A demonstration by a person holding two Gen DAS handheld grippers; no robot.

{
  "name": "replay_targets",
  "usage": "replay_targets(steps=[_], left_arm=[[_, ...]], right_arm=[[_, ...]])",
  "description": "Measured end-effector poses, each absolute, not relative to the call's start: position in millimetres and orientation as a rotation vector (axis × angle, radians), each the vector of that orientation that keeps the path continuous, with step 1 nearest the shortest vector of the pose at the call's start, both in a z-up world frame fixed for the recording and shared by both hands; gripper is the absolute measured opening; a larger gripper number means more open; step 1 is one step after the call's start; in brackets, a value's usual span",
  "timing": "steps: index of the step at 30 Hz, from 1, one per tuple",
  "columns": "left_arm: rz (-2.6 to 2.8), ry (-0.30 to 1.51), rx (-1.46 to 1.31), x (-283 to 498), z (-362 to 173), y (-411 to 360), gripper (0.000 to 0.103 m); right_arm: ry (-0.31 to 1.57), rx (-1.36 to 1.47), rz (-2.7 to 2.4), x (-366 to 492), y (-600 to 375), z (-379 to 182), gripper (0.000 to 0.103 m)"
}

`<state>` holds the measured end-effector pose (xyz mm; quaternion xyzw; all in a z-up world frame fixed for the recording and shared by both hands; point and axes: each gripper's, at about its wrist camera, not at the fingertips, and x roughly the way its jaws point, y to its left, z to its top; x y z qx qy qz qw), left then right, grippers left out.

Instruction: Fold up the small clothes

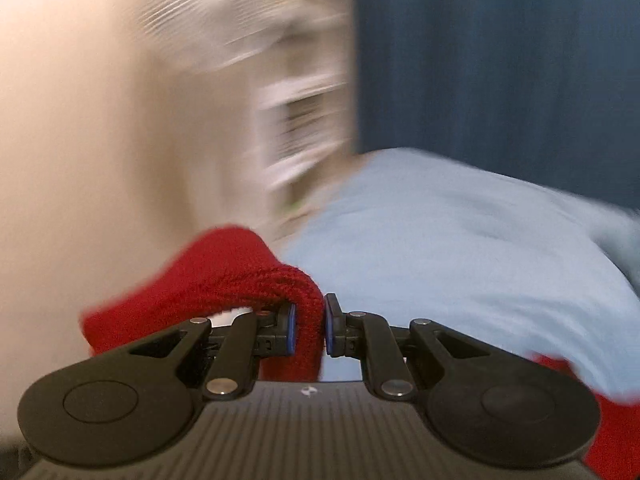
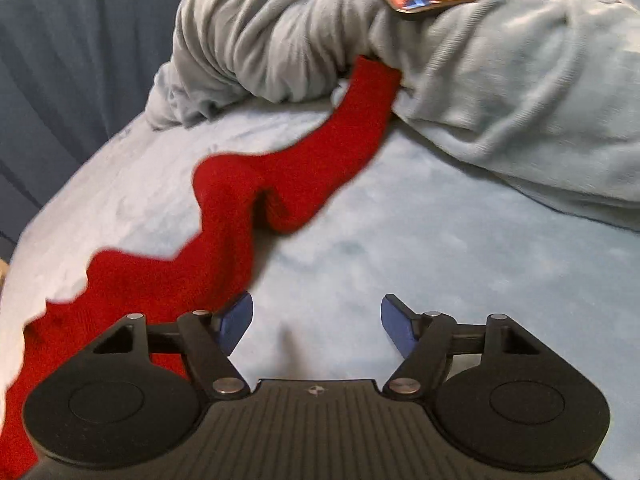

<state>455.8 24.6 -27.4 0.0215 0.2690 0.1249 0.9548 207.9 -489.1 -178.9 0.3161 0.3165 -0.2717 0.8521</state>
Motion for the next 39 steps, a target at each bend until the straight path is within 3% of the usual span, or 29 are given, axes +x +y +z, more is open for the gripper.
replay_targets(steps=[4, 6, 7, 10, 14, 19, 24, 25, 26, 28, 29, 30, 35, 39], left_arm=[[-0.149, 0.525, 0.44, 412.2, -77.0, -143.1, 0.019], [-0.298, 0.668, 0.559, 385.1, -130.9, -184.9, 0.053], [-0.335, 0.715, 0.586, 373.3, -150.2, -189.5, 0.075], [-0.416, 0.737, 0.6, 329.4, -183.1, -163.0, 0.087], [-0.354, 0.729, 0.455, 333.9, -165.3, -92.9, 0.102], [-0.122, 0.778, 0.146, 423.5, -142.4, -15.3, 0.103], [-0.073, 1.078, -0.09, 507.6, -186.6, 7.1, 0.101], [-0.094, 1.125, -0.13, 513.5, -194.6, 4.9, 0.093], [-0.111, 1.152, -0.135, 515.3, -200.7, 2.0, 0.066], [-0.121, 1.126, -0.069, 512.2, -202.0, -6.4, 0.049], [-0.134, 1.101, -0.042, 509.4, -199.7, -7.7, 0.032], [-0.145, 1.093, -0.041, 509.8, -197.2, -3.4, 0.027], [-0.141, 1.088, -0.07, 533.2, -189.9, 25.7, 0.025], [-0.131, 1.087, -0.037, 528.0, -194.6, 25.8, 0.026]], right_arm=[[0.683, 0.639, -0.554, 197.5, -489.6, -174.0, 0.073], [0.694, 0.622, -0.538, 199.1, -490.1, -171.9, 0.073], [0.702, 0.62, -0.521, 199.9, -490.6, -170.8, 0.073], [0.701, 0.603, -0.467, 199.3, -490.1, -168.4, 0.073], [0.672, 0.584, -0.371, 216.5, -478.6, -165.2, 0.073], [0.625, 0.656, -0.182, 277.1, -451.4, -156.8, 0.073], [0.71, 0.73, -0.129, 371.2, -425.3, -174.4, 0.073], [0.74, 0.749, -0.154, 386.9, -421.8, -181.6, 0.073], [0.759, 0.762, -0.197, 400.2, -417.9, -189.8, 0.073], [0.753, 0.704, -0.27, 413.6, -407.9, -198.2, 0.059], [0.741, 0.627, -0.281, 417.1, -400.1, -198.0, 0.027], [0.722, 0.607, -0.25, 415.3, -397.4, -196.0, 0.01], [0.664, 0.735, -0.194, 377.7, -387.6, -168.3, 0.009], [0.725, 0.711, -0.234, 376.2, -388.6, -191.0, 0.011]])
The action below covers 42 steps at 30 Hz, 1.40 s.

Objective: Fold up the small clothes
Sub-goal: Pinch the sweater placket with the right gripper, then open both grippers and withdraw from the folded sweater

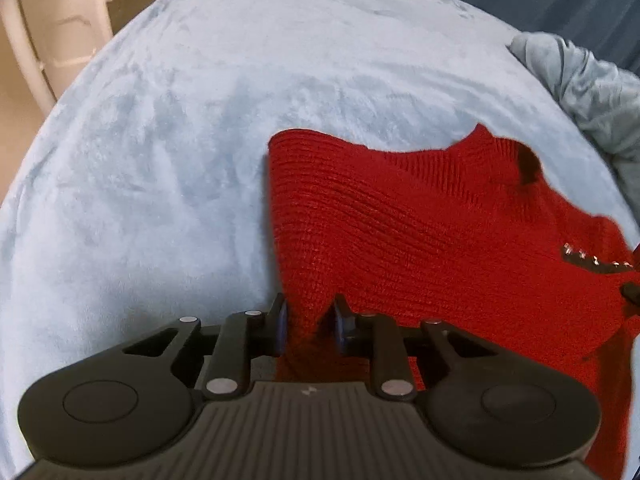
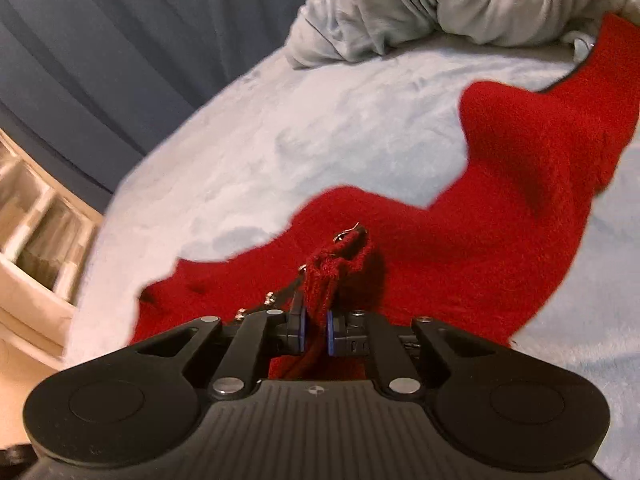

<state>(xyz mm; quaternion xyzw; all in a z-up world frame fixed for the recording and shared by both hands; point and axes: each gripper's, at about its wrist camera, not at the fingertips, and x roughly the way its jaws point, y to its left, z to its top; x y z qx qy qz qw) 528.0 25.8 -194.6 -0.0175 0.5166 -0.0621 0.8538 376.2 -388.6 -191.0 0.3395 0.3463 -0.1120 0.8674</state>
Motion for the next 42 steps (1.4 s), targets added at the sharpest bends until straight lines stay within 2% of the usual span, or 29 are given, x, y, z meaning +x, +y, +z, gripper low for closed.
replay_targets(steps=[1, 3, 4, 5, 6, 8, 10, 11, 13, 18, 23, 31, 35, 42], left_arm=[[-0.119, 1.075, -0.03, 525.6, -195.1, 23.7, 0.031], [-0.105, 1.062, -0.026, 523.1, -196.0, 22.4, 0.042], [-0.093, 1.059, -0.014, 520.7, -195.3, 24.3, 0.063], [-0.086, 1.055, -0.001, 517.8, -194.9, 25.7, 0.08], [-0.083, 1.045, 0.017, 512.1, -193.7, 27.1, 0.086], [-0.066, 1.017, 0.056, 498.6, -192.1, 29.0, 0.088], [-0.024, 0.962, 0.089, 477.1, -186.3, 28.4, 0.089], [-0.002, 0.93, 0.093, 462.3, -182.1, 27.3, 0.096], [0.026, 0.909, 0.089, 432.5, -175.8, 21.5, 0.103], [-0.027, 0.887, 0.094, 358.4, -161.7, -4.6, 0.103], [-0.06, 0.867, 0.084, 322.0, -147.4, -24.0, 0.103], [-0.066, 0.872, -0.001, 320.1, -133.1, -38.3, 0.103], [-0.065, 0.891, -0.018, 319.1, -133.3, -39.1, 0.103], [-0.003, 0.896, -0.066, 320.3, -130.0, -18.8, 0.103]], right_arm=[[0.79, 0.729, -0.228, 381.4, -394.9, -206.7, 0.013], [0.779, 0.792, -0.183, 374.6, -406.4, -211.7, 0.014], [0.792, 0.82, -0.172, 368.3, -412.8, -206.6, 0.019], [0.802, 0.836, -0.167, 360.3, -417.2, -202.0, 0.031], [0.797, 0.843, -0.158, 349.4, -421.0, -197.3, 0.049], [0.751, 0.801, -0.173, 316.6, -428.0, -185.1, 0.068], [0.731, 0.694, -0.219, 284.1, -429.7, -172.9, 0.071], [0.717, 0.639, -0.237, 264.2, -428.1, -166.2, 0.071], [0.665, 0.572, -0.278, 223.0, -422.2, -155.2, 0.075], [0.575, 0.52, -0.494, 152.7, -424.6, -151.4, 0.079], [0.58, 0.581, -0.583, 142.1, -457.6, -162.3, 0.079], [0.544, 0.569, -0.606, 138.7, -483.7, -161.8, 0.079], [0.479, 0.661, -0.591, 143.8, -511.3, -158.5, 0.079], [0.388, 0.727, -0.574, 204.3, -576.3, -155.9, 0.079]])
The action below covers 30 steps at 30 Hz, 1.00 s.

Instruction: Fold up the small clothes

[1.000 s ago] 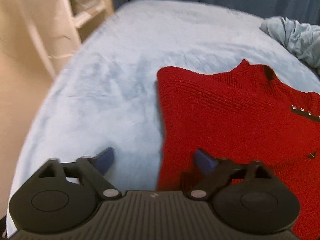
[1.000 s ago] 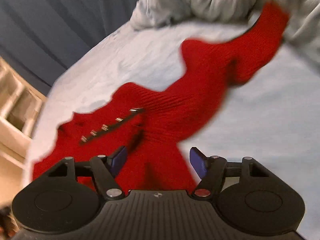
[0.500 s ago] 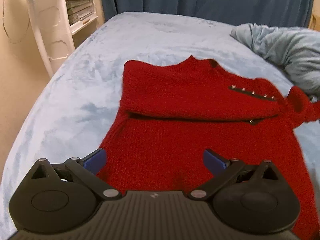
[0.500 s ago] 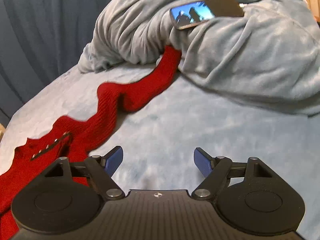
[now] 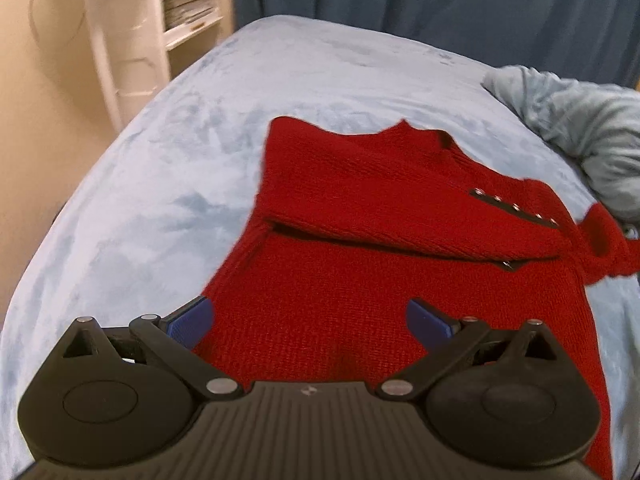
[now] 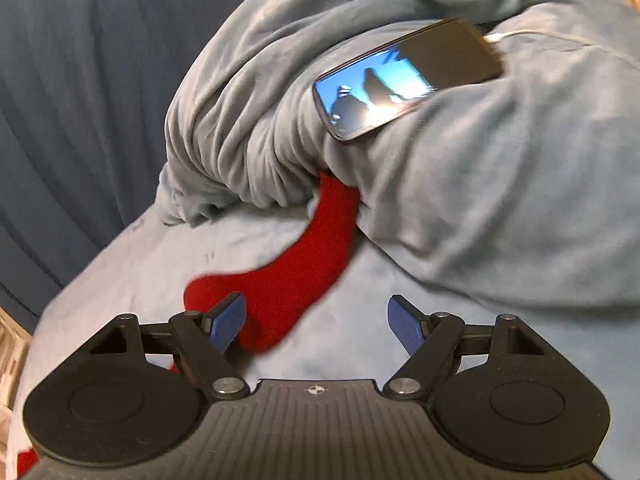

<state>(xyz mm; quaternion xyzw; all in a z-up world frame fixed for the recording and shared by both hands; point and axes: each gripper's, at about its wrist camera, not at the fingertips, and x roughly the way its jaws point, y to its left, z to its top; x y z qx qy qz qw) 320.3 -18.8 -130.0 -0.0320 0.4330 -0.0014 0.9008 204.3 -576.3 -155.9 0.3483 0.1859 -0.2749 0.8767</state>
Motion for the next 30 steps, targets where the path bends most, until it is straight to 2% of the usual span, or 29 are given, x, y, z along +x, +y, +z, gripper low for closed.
replay_targets(steps=[8, 11, 14, 15, 16, 17, 26, 30], left_arm=[[0.066, 0.909, -0.101, 321.0, -131.4, 7.8, 0.103], [0.079, 0.922, -0.096, 319.8, -133.7, 11.6, 0.103], [0.095, 0.926, -0.079, 318.7, -134.8, 14.9, 0.103], [0.102, 0.925, -0.075, 318.3, -134.4, 16.2, 0.103], [0.105, 0.922, -0.07, 318.2, -133.7, 17.4, 0.103], [0.108, 0.917, -0.066, 318.1, -132.5, 18.6, 0.103], [0.104, 0.903, -0.133, 322.5, -128.8, 19.8, 0.103], [0.099, 0.889, -0.135, 319.1, -124.3, 16.0, 0.103]], right_arm=[[0.516, 0.912, -0.641, 290.5, -630.4, -198.4, 0.079], [0.588, 0.861, -0.714, 317.2, -637.2, -212.9, 0.079], [0.551, 0.772, -0.768, 337.9, -629.3, -214.7, 0.081], [0.544, 0.778, -0.73, 343.3, -627.4, -214.5, 0.052], [0.546, 0.772, -0.685, 349.3, -624.7, -212.3, 0.029], [0.539, 0.736, -0.675, 353.3, -619.1, -204.9, 0.013], [0.15, 0.661, -0.551, 299.9, -598.4, -92.8, 0.012], [0.239, 0.587, -0.612, 296.2, -612.7, -98.4, 0.012]])
